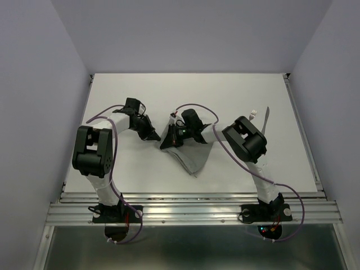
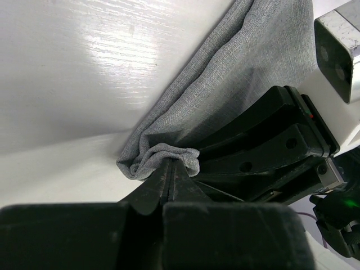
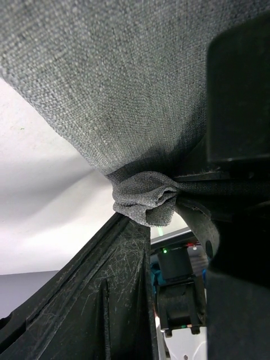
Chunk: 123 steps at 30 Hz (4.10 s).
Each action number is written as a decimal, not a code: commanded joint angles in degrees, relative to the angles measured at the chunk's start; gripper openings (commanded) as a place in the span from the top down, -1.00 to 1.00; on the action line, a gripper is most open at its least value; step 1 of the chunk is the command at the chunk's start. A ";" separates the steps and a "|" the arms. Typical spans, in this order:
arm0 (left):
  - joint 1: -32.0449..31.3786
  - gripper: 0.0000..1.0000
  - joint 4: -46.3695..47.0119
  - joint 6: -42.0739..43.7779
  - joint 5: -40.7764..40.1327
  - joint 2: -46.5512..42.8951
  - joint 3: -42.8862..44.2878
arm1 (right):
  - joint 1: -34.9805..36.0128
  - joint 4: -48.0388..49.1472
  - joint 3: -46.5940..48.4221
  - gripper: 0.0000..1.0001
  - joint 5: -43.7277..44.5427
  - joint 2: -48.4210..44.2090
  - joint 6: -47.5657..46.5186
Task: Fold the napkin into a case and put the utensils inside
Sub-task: Fold the 2/3-rectangle-folded napkin at the center of the board.
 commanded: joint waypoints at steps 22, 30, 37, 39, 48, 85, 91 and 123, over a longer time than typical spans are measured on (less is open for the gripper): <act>-1.96 1.00 -3.11 -0.30 -4.40 8.77 3.09 | -0.75 -4.07 -0.33 -0.33 5.38 -5.76 -3.87; -1.52 1.00 -3.28 -0.66 -5.02 8.77 2.03 | -0.75 -14.62 -2.17 -0.49 17.16 -14.30 -11.27; -1.52 1.00 -3.90 -0.04 -4.84 8.77 2.30 | 4.60 -27.46 -3.22 -0.46 36.46 -22.30 -26.73; -1.52 1.00 -3.99 0.04 -4.75 8.68 2.30 | 7.06 -28.69 -4.62 -0.46 40.96 -24.58 -29.89; -1.52 1.00 -4.08 0.48 -4.14 8.85 2.12 | 20.25 -28.78 -9.29 -0.46 63.64 -28.90 -38.52; -1.52 1.00 -4.34 1.89 -3.96 9.56 2.56 | 23.96 -25.36 -11.49 0.99 71.23 -27.05 -38.17; -1.52 1.00 -4.34 2.24 -3.87 9.56 2.47 | 21.49 -25.18 -11.49 0.99 69.20 -26.79 -38.26; -1.52 1.00 -4.69 2.51 -3.96 9.91 2.65 | 16.81 -29.74 -16.23 -0.12 63.47 -36.10 -34.03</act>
